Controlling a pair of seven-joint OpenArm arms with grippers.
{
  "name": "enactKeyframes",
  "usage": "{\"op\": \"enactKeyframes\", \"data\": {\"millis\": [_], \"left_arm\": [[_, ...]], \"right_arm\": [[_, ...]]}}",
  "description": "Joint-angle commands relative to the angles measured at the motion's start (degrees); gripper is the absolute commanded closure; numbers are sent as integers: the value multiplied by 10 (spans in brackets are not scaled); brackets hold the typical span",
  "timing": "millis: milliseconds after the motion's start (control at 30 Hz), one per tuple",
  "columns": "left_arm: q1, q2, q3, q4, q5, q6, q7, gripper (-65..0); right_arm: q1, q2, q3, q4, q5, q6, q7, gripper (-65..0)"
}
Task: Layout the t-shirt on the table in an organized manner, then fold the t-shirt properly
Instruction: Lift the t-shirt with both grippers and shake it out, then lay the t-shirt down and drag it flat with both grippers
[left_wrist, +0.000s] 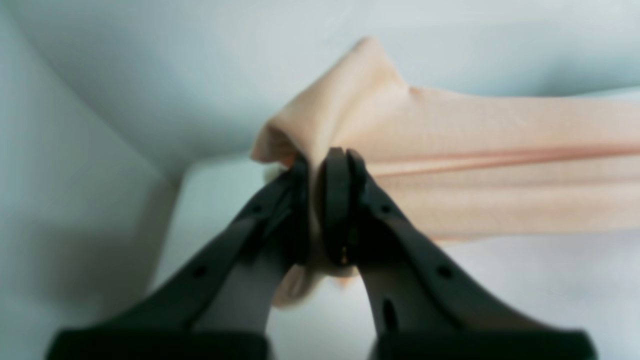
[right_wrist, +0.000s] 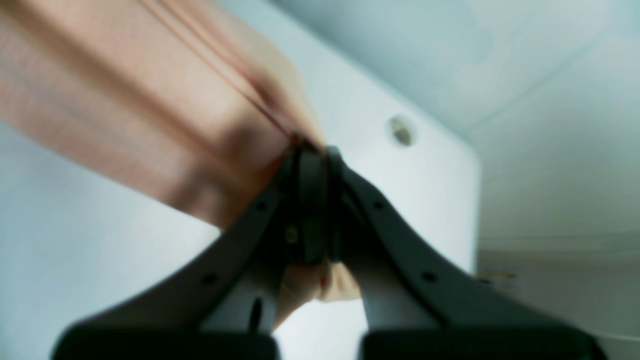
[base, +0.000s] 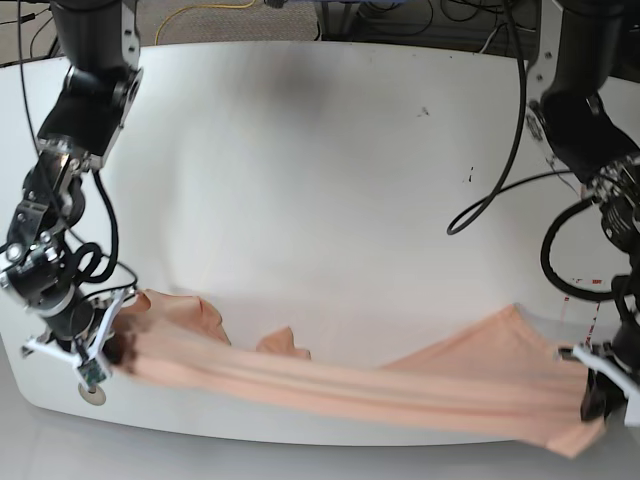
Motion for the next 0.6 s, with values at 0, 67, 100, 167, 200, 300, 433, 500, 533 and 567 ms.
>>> {"op": "enactKeyframes", "data": {"millis": [0, 67, 100, 167, 200, 300, 433, 500, 533, 567], "left_arm": [[63, -3, -33, 22, 10, 9, -13, -4], [103, -3, -45, 27, -5, 9, -14, -4], [127, -3, -52, 27, -16, 9, -14, -4], [172, -3, -72, 28, -37, 9, -15, -4], [187, -3, -81, 28, -46, 9, -15, -4], [231, -3, -103, 28, -67, 9, -15, -4], [284, -3, -115, 28, -86, 9, -15, -4], [310, -5, -116, 28, -90, 9, -15, -4], [319, -5, -116, 28, -90, 9, -15, -4], [333, -5, -118, 28, -90, 9, -15, -4]], "right_arm": [[-64, -9, 34, 37, -25, -6, -5, -10], [-100, -25, 41, 46, -25, -6, -5, -10], [-119, -33, 45, 50, -25, -6, -5, -10], [-153, -44, 45, 53, -27, -6, -5, -8], [-168, -48, 45, 53, -27, -6, -5, -8], [-202, -57, 50, 53, -26, -6, -5, -8], [-240, -74, 63, 53, -26, -6, -5, -8], [-253, -76, 64, 53, -27, -6, -5, -8], [-258, -77, 64, 53, -27, -6, -5, -8], [-266, -77, 64, 53, -27, -6, -5, -8]]}}
